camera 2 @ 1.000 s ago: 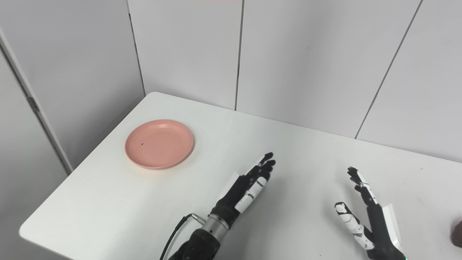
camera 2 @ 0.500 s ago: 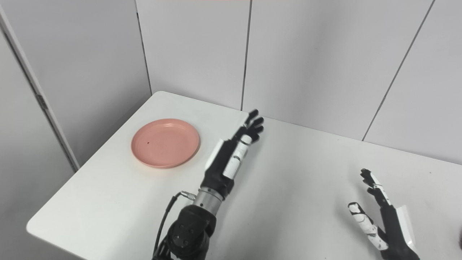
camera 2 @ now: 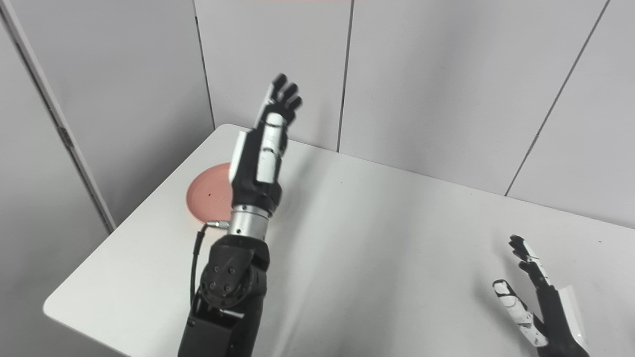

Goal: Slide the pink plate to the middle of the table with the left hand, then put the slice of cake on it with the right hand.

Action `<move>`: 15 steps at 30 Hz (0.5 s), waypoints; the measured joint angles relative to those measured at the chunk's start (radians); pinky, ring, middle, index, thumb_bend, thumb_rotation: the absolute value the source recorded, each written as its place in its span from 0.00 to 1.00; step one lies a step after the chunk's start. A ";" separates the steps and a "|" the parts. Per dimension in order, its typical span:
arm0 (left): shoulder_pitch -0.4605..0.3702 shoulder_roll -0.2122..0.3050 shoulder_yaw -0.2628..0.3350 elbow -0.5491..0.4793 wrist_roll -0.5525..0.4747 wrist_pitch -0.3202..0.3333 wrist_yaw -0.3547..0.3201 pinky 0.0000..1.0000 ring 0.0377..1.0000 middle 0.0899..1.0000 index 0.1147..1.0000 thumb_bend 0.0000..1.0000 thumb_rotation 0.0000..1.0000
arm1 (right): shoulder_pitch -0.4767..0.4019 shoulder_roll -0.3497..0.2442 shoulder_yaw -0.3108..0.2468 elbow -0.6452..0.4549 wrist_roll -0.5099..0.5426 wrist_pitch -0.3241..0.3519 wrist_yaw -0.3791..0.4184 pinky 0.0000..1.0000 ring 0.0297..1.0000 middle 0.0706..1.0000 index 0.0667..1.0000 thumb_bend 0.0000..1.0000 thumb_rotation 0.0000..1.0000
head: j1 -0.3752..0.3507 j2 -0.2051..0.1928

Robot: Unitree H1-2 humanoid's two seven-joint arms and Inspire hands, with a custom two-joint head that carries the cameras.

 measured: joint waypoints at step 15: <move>-0.075 0.069 0.146 -0.002 -0.013 0.005 0.105 0.94 0.95 0.96 0.96 0.44 1.00 | 0.000 -0.017 -0.021 0.014 0.042 0.001 0.037 0.89 0.90 0.91 0.92 0.39 1.00 | 0.032 -0.005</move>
